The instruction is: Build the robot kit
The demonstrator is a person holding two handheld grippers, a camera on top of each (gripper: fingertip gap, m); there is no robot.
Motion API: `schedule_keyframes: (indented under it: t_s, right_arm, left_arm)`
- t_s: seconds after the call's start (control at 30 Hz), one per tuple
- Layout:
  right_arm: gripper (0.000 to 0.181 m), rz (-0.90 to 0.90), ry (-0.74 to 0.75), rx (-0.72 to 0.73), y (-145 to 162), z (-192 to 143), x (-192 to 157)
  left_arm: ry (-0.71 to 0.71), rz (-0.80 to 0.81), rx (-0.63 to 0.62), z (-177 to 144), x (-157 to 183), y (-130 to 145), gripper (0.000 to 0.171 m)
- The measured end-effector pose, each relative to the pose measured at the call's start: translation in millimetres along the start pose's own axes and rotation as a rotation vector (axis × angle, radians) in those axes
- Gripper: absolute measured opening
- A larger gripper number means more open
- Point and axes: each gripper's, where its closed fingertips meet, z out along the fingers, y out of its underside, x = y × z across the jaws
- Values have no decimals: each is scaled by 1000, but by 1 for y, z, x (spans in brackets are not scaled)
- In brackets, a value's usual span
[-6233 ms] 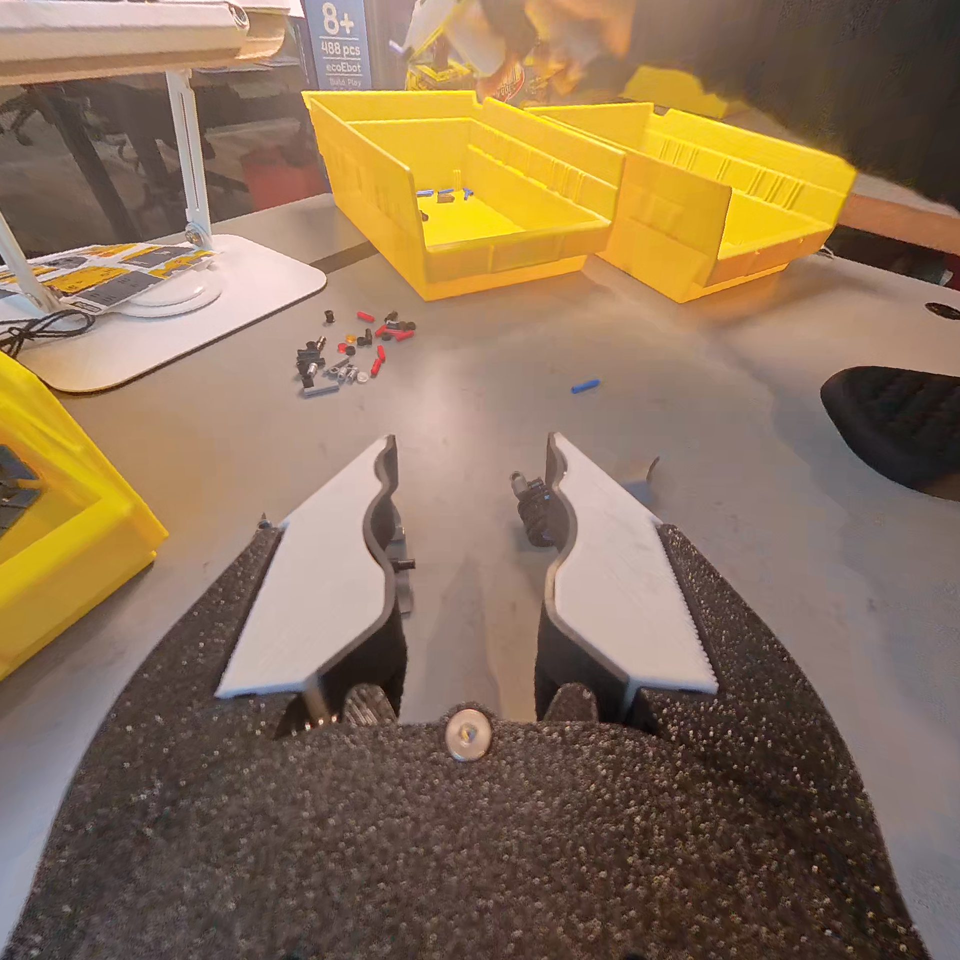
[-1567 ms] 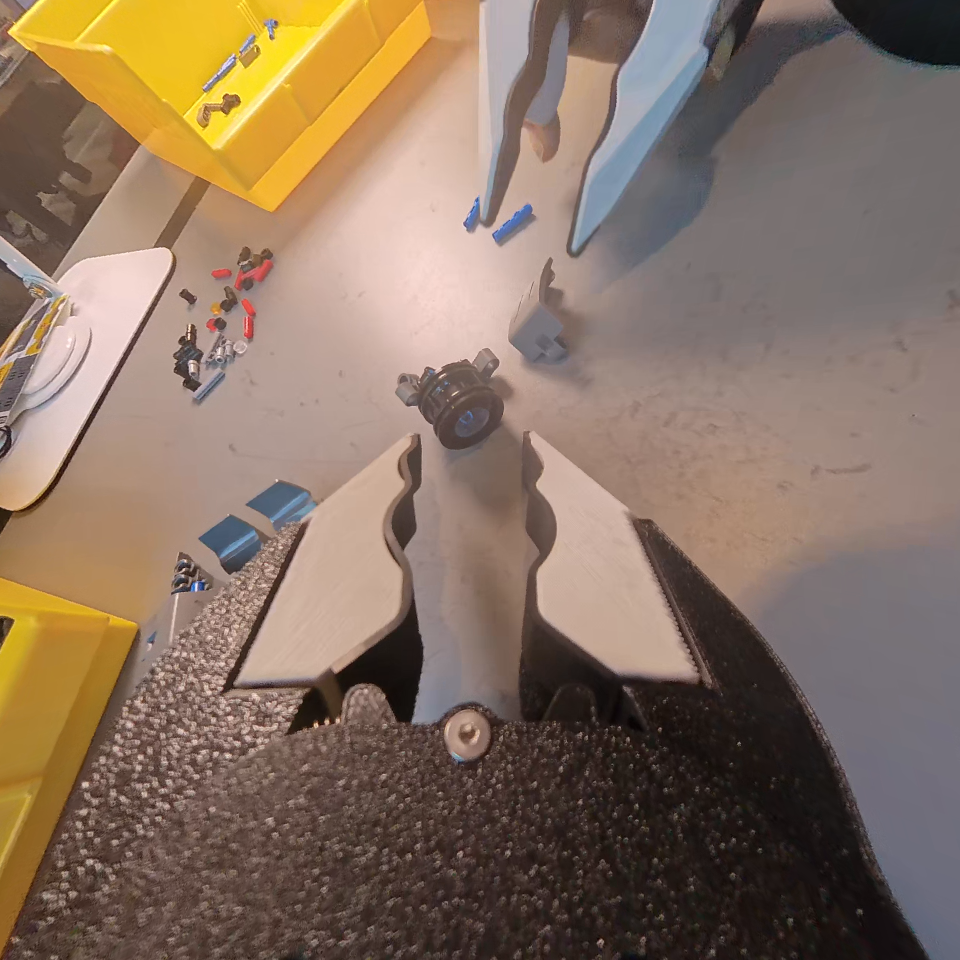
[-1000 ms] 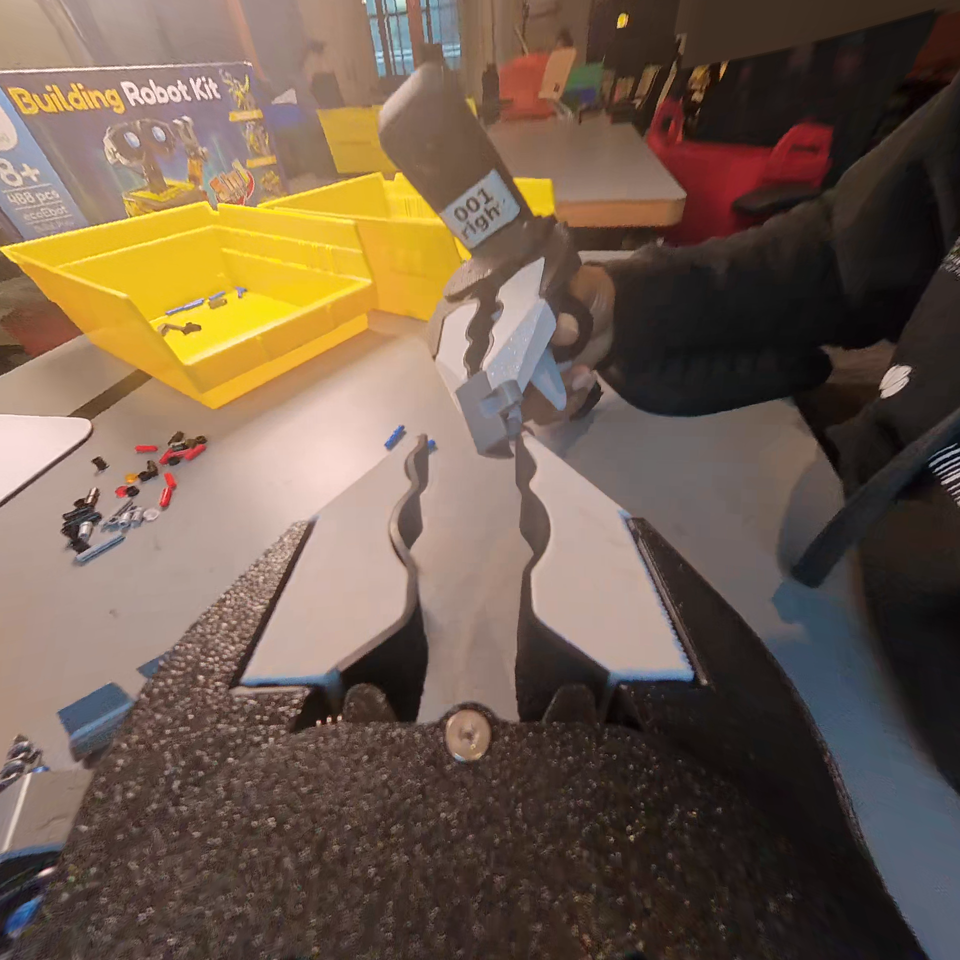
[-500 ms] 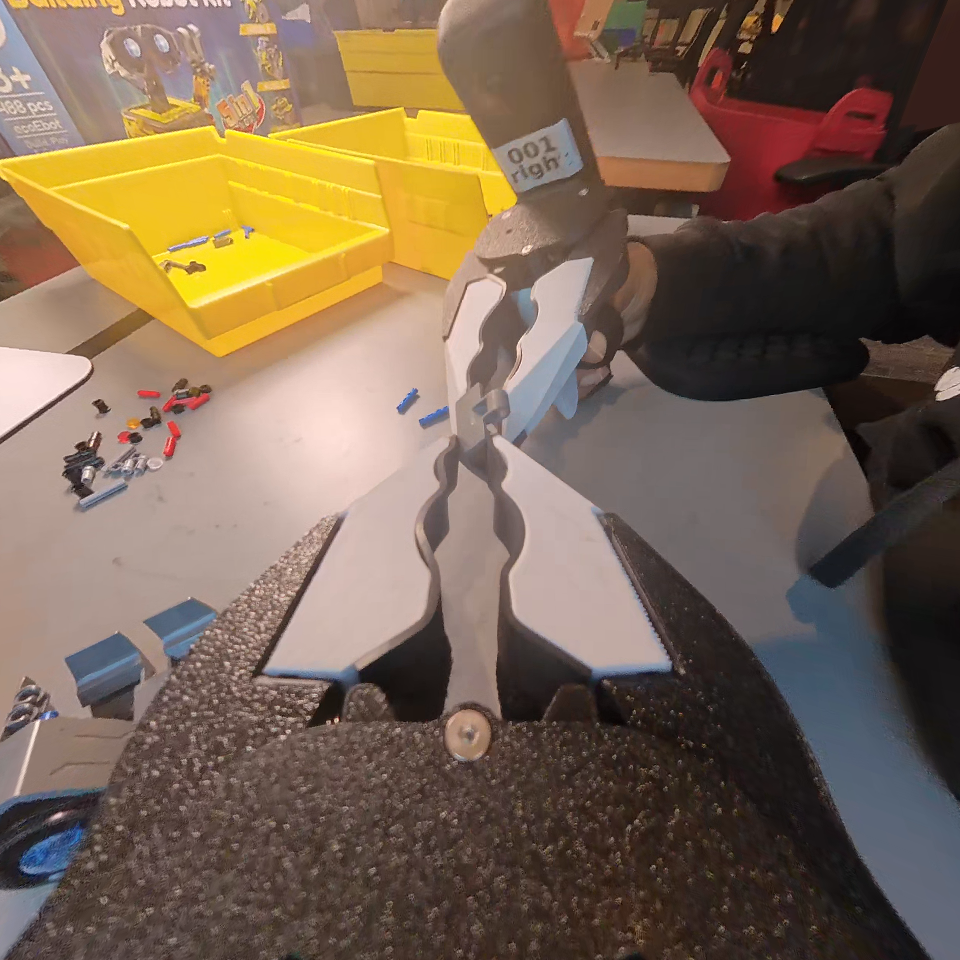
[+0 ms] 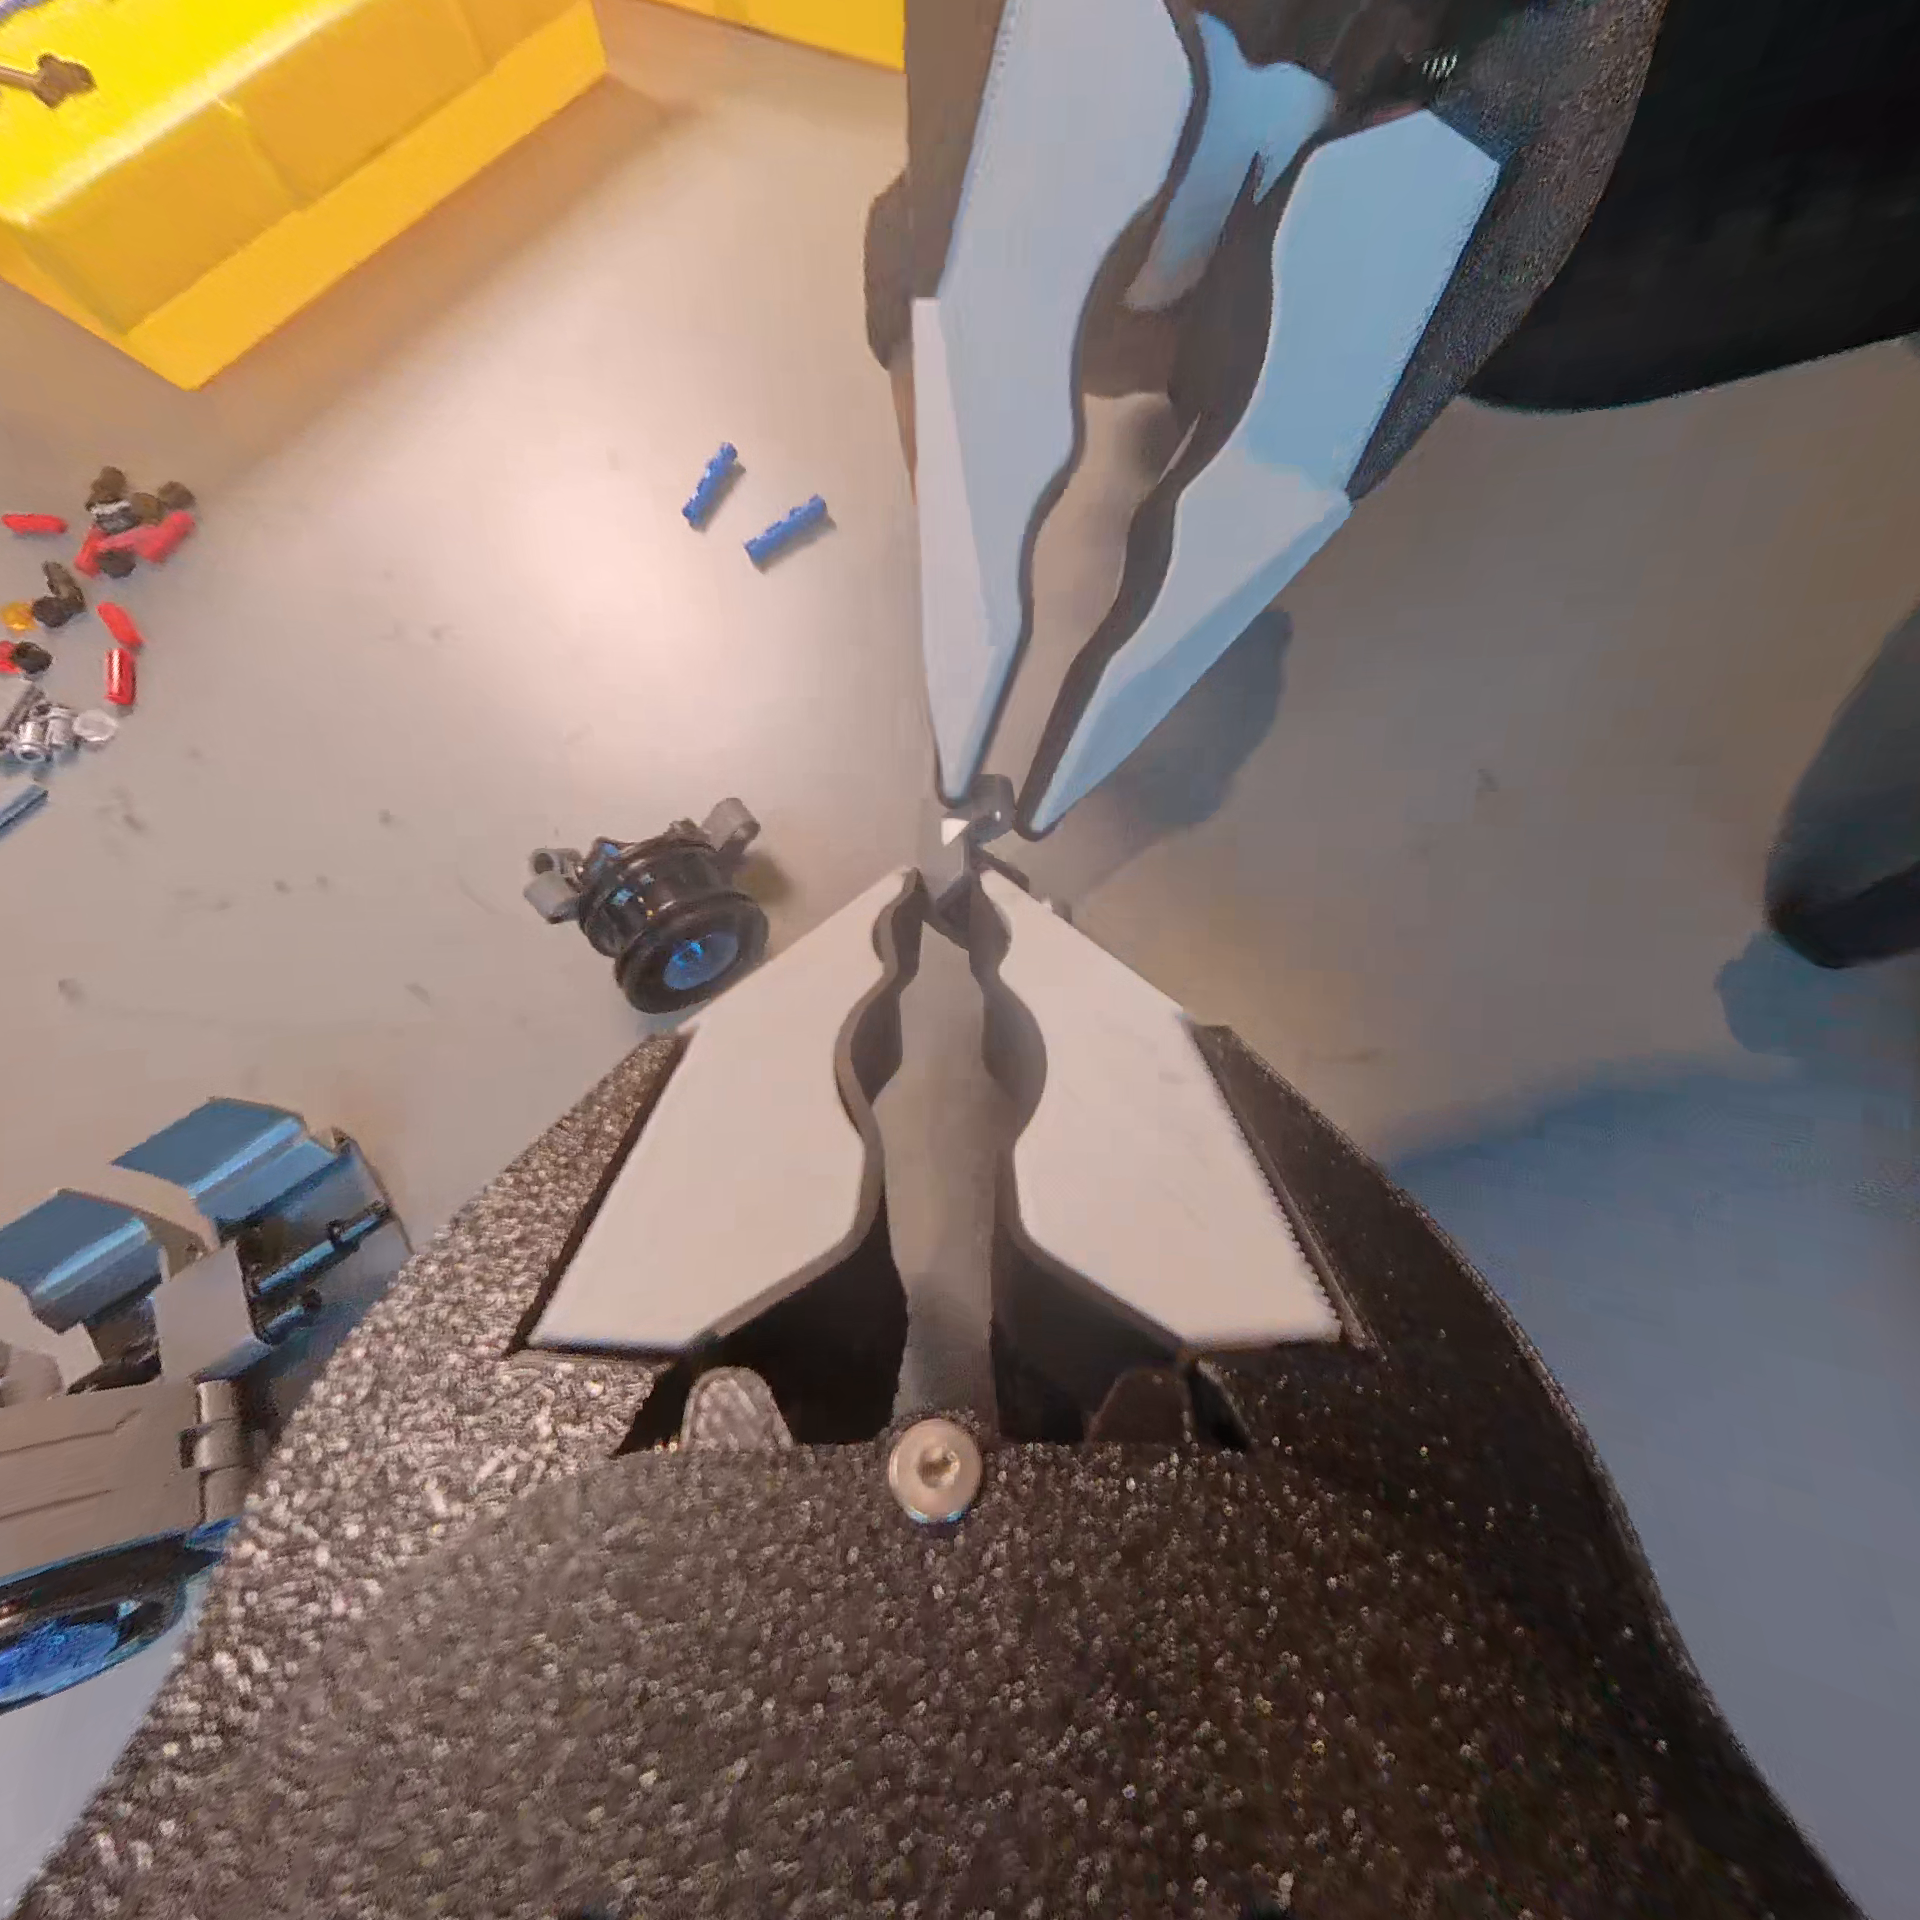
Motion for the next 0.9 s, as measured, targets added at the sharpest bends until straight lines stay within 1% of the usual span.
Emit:
schedule_keyframes:
  t_s: [0.1, 0.17, 0.33, 0.4, 0.5, 0.6, 0.77, 0.9]
  right_arm:
    - [7, 15, -18, -29, 7, -3, 0]
    - [7, 30, -46, -76, 16, -3, -4]
    - [6, 50, -58, -213, 41, 2, -7]
    - [6, 52, -52, -221, 42, 1, -5]
    - [6, 73, -49, -237, 44, -1, -4]
    - [6, 94, -47, -248, 47, -3, -3]
    - [6, 97, -55, -253, 47, -5, -4]
    - [6, 93, -53, -253, 47, -4, -4]
  left_arm:
    - [15, -35, 30, -3, -1, -3, 6]
    - [27, -54, 50, -5, -1, -7, 6]
    - [35, -29, 20, 1, 4, -3, 7]
    - [38, -31, 15, 2, 4, -2, 9]
    - [39, -50, 16, 0, 2, -1, 17]
    - [57, -66, 15, -1, 3, 0, 20]
    - [69, -47, -14, 1, 7, 4, 19]
    - [66, -30, -23, 2, 9, 5, 12]
